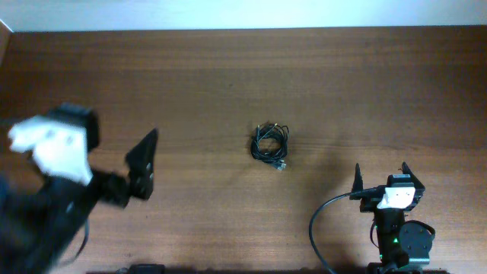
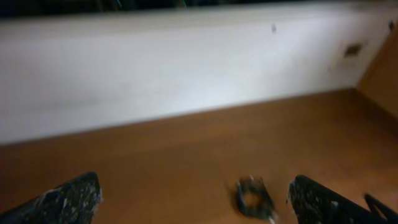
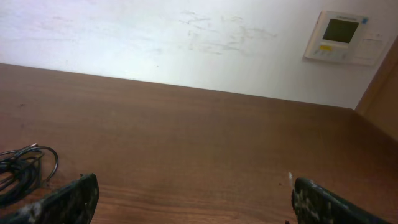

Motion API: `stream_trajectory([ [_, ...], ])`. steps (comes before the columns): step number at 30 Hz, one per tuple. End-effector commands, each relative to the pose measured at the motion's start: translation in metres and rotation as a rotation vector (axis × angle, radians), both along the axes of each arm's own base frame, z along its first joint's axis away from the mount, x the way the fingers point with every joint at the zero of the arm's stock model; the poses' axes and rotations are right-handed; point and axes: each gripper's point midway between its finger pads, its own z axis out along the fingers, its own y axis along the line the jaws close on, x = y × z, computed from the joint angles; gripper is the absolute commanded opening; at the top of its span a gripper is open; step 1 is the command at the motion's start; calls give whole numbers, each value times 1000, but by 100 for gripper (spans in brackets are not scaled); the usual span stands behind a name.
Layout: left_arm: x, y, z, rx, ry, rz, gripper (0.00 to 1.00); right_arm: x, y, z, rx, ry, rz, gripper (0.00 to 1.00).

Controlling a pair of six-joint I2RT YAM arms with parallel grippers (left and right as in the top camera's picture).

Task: Untangle cables
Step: 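Raise the left arm and move its gripper over the black cable bundle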

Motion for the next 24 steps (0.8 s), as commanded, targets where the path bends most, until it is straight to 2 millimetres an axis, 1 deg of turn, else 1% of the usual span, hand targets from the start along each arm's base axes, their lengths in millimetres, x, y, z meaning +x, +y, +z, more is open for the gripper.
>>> stream_trajectory([
  [1, 32, -25, -26, -56, 150, -139, 99, 0, -3, -3, 11, 5, -17, 98],
  [2, 39, -26, -34, -60, 185, -142, 99, 0, -3, -3, 11, 5, -17, 98],
  [4, 55, -27, -62, -68, 315, -140, 99, 0, -3, -3, 11, 5, -17, 98],
  [5, 63, -29, -79, -78, 387, -148, 47, 0, -3, -3, 11, 5, -17, 98],
  [6, 68, -31, -88, -88, 431, -158, 3, 0, -3, -3, 11, 5, -17, 98],
  [7, 75, -35, -104, -109, 506, -168, 0, 0, -3, -3, 11, 5, -17, 98],
  [8, 80, -37, -116, -128, 567, -169, 0, 0, -3, -3, 11, 5, -17, 98],
  [9, 87, -37, -139, -144, 678, -155, 0, 0, -3, -3, 11, 5, -17, 98],
  [11, 95, -37, -162, -151, 783, -147, 0, 0, -3, -3, 11, 5, -17, 98],
  [14, 114, -38, -199, -200, 938, -95, 0, 0, -3, -3, 11, 5, -17, 98],
  [15, 119, -38, -208, -218, 977, -75, 1, 0, -3, -3, 11, 5, -17, 98],
  [16, 122, -40, -215, -228, 1004, -68, 6, 0, -3, -3, 11, 5, -17, 99],
  [17, 126, -46, -222, -244, 1031, -88, 37, 0, -3, -3, 11, 5, -17, 98],
  [18, 129, -53, -228, -264, 1055, -114, 82, 0, -3, -3, 11, 5, -17, 98],
  [19, 134, -58, -237, -272, 1081, -130, 86, 0, -3, -3, 11, 5, -17, 98],
  [21, 142, -63, -255, -269, 1127, -132, 84, 0, -3, -3, 11, 5, -17, 98],
  [22, 143, -66, -266, -275, 1171, -120, 80, 0, -3, -3, 11, 5, -17, 98],
  [23, 143, -70, -277, -281, 1220, -102, 79, 0, -3, -3, 11, 5, -17, 98],
  [24, 143, -78, -290, -279, 1270, -90, 74, 0, -3, -3, 11, 5, -17, 98],
])
